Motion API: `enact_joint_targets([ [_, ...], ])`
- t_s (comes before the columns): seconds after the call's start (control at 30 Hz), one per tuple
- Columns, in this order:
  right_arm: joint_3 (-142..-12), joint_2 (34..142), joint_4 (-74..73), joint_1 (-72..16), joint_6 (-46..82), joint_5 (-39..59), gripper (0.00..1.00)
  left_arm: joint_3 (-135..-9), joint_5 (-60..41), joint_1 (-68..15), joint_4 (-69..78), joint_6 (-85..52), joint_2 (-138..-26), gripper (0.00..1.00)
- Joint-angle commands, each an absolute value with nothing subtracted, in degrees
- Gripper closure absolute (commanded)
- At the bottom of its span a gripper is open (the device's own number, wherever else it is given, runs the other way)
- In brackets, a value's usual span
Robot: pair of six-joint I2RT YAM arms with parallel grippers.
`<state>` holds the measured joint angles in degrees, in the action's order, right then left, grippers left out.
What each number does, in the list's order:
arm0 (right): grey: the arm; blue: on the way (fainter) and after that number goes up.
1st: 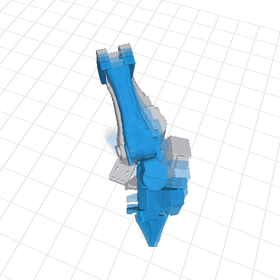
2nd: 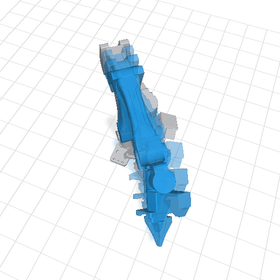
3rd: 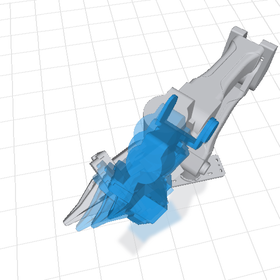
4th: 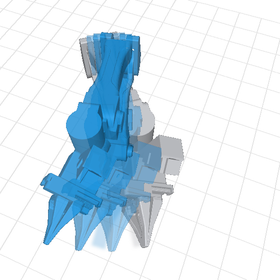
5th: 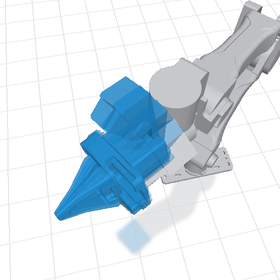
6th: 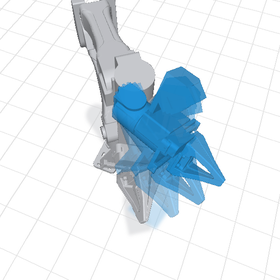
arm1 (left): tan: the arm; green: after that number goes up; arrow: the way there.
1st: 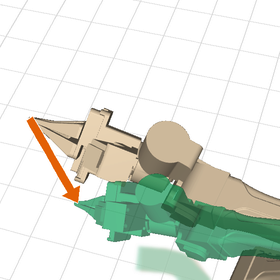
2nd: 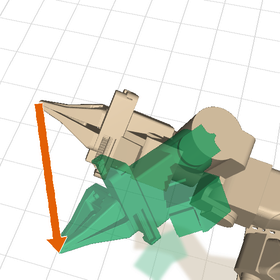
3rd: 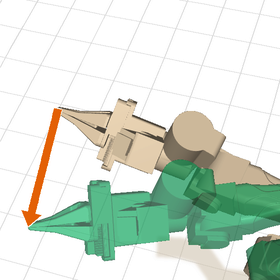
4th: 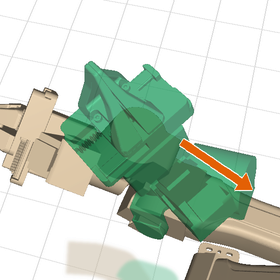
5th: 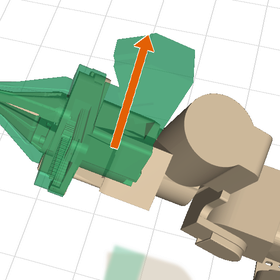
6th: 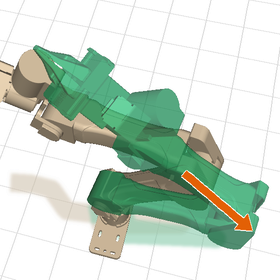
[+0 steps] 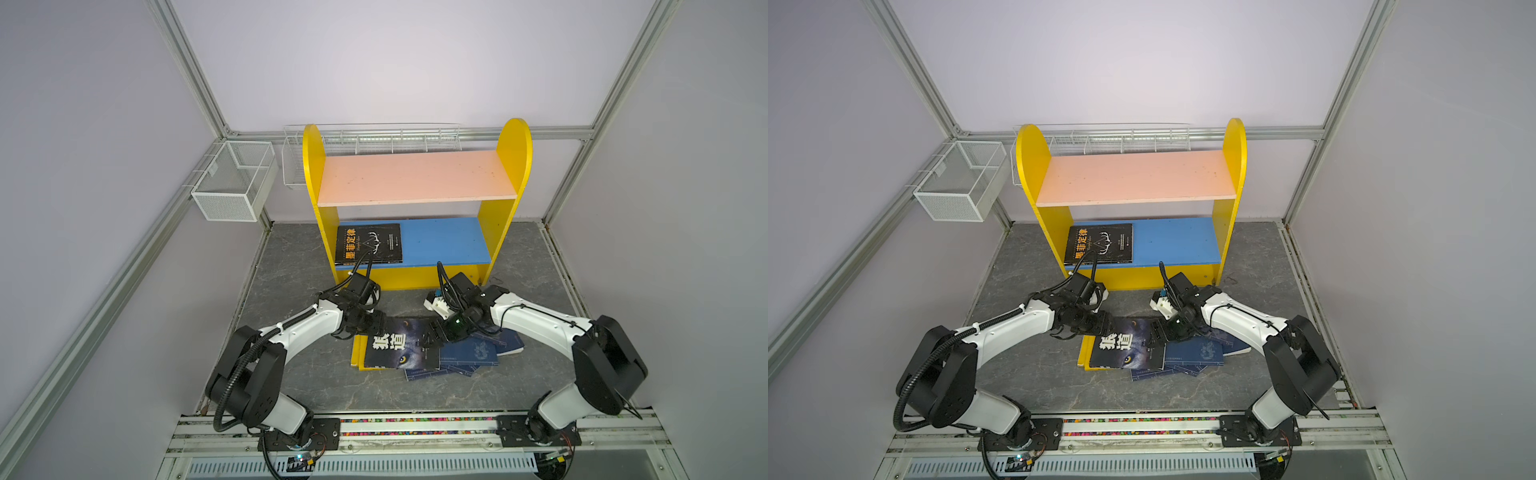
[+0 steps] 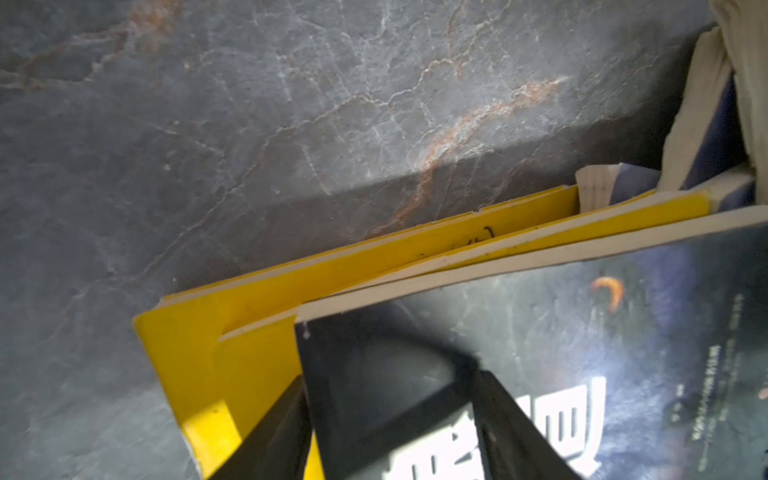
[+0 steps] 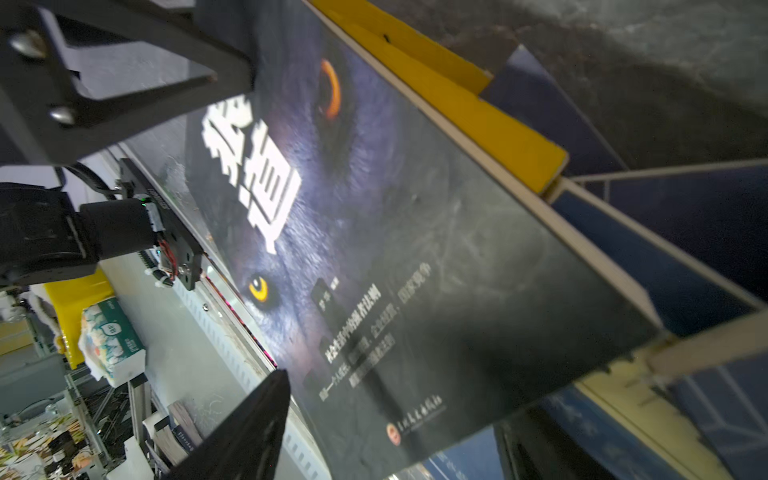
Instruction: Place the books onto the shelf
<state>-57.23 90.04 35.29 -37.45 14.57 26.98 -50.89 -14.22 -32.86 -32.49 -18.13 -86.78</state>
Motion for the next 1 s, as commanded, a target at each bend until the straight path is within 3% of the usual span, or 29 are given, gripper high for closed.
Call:
enact_joint_targets([
  [0.0,-58.2,90.9,31.1,-36.5,12.9,33.8,0.26,-51.7,-15.6,-33.1,-35.7,-16.2,-87.5,0.41],
  [0.13,-60.3,90.3,28.4,-36.1,13.4,37.2,0.34,-51.8,-16.1,-33.1,-35.1,-16.0,-87.7,0.44],
  [0.23,-62.5,90.6,27.0,-36.0,13.5,37.7,0.51,-52.2,-16.6,-33.1,-34.6,-16.3,-88.1,0.48],
  [0.43,-66.1,92.9,25.6,-36.0,13.1,37.3,0.62,-52.9,-21.2,-33.0,-32.7,-16.5,-87.6,0.49],
  [0.57,-66.9,93.1,24.3,-35.2,13.4,35.8,0.91,-53.6,-19.9,-31.7,-33.2,-17.7,-86.0,0.49],
  [0.6,-66.6,92.5,23.4,-34.7,13.9,36.0,0.93,-53.6,-20.0,-30.4,-33.0,-18.6,-85.1,0.49],
  [0.8,-64.5,87.2,16.6,-29.6,16.8,43.1,0.93,-48.0,-31.3,-16.8,-23.9,-27.4,-77.5,0.21],
  [0.97,-63.4,83.9,8.8,-25.9,22.0,49.8,0.93,-46.5,-39.5,-13.6,-20.2,-30.6,-75.9,0.11],
])
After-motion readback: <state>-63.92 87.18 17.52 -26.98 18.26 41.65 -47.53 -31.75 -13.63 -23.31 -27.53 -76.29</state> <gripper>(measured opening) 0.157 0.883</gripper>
